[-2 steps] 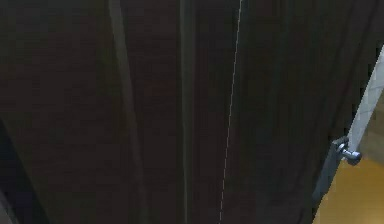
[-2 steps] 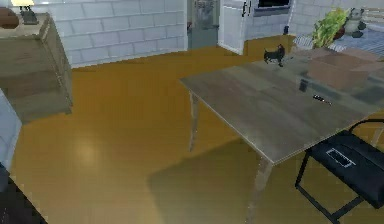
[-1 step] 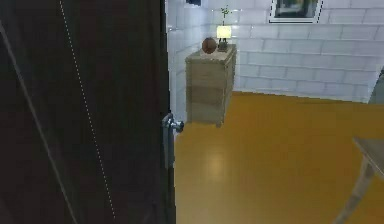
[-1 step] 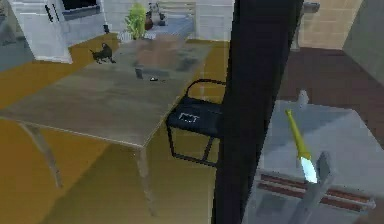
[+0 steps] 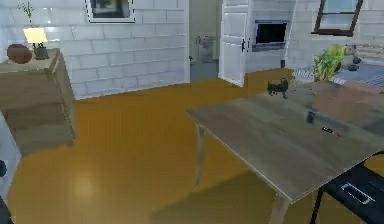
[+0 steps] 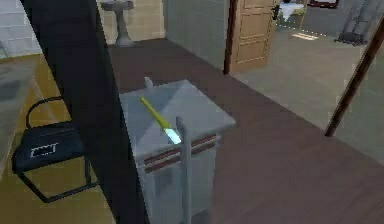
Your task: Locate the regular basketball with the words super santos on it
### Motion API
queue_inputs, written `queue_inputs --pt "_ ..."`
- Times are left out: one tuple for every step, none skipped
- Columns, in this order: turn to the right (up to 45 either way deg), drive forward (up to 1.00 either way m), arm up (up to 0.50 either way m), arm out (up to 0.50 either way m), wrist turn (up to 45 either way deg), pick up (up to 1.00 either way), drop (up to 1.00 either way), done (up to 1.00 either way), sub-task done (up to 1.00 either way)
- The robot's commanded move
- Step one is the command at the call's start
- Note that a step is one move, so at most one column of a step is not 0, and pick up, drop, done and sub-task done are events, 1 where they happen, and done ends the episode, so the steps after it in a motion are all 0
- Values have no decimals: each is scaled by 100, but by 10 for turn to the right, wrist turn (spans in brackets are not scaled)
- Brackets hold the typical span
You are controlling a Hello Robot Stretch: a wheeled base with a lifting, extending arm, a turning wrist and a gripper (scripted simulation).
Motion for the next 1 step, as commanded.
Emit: queue_inputs --pt "450 0 0 0 0 0 0 0 0"
